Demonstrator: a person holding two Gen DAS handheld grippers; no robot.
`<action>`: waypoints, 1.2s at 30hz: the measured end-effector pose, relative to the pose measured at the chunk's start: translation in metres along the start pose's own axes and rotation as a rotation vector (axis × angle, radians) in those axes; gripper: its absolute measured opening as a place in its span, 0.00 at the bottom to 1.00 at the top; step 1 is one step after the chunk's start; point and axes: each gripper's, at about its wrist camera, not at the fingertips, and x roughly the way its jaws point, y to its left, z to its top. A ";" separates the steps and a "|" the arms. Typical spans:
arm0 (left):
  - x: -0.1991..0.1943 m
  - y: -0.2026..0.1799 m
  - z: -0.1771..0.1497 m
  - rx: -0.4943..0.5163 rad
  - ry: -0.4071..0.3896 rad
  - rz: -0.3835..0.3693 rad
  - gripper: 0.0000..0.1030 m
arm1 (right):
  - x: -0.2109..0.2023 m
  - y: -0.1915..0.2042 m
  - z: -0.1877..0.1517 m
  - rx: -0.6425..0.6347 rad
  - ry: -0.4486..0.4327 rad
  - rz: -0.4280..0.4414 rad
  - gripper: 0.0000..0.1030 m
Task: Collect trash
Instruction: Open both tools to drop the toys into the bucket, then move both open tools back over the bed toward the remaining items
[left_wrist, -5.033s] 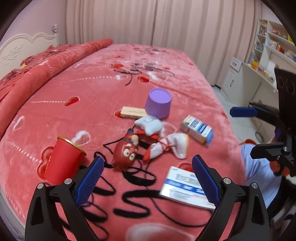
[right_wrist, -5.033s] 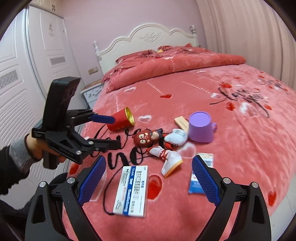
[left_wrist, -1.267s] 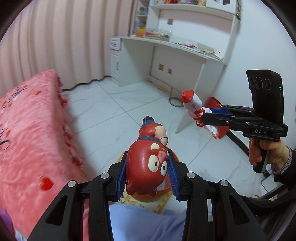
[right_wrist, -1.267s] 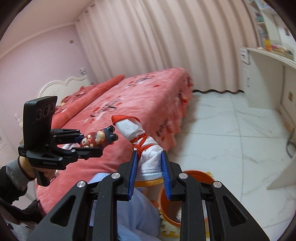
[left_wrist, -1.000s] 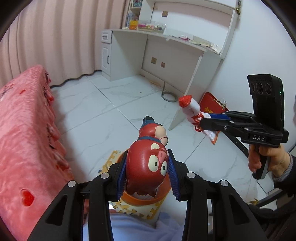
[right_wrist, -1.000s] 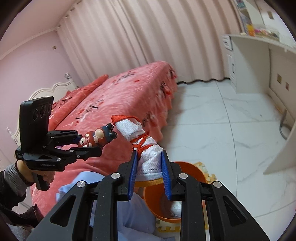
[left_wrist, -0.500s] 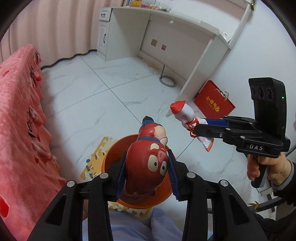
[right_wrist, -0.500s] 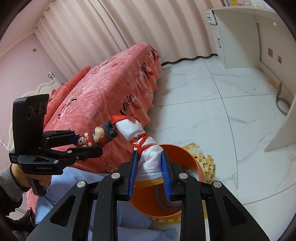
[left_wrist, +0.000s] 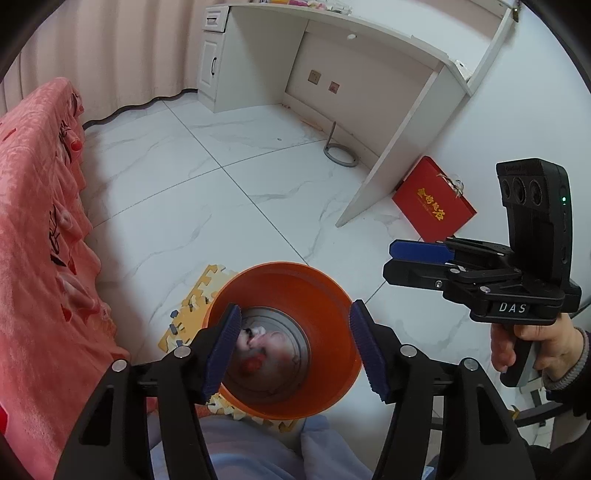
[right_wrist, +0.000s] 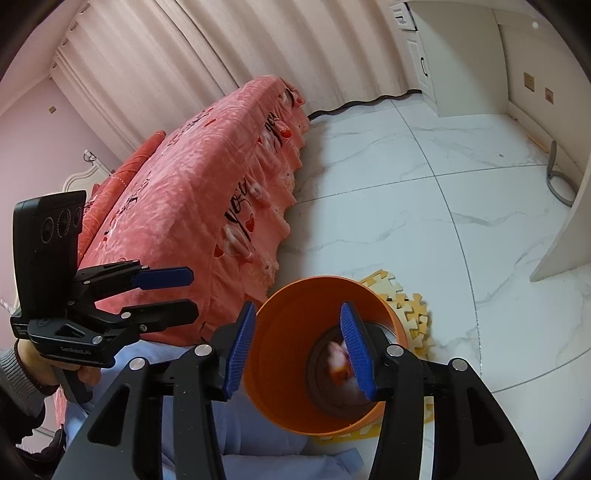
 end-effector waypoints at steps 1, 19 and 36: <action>0.000 0.000 0.000 0.000 0.001 0.002 0.61 | 0.000 0.000 0.000 0.002 0.000 0.001 0.48; -0.054 -0.008 -0.012 -0.006 -0.088 0.067 0.70 | -0.035 0.049 0.005 -0.080 -0.055 0.048 0.48; -0.166 -0.015 -0.074 -0.085 -0.234 0.246 0.87 | -0.075 0.164 -0.006 -0.266 -0.103 0.159 0.81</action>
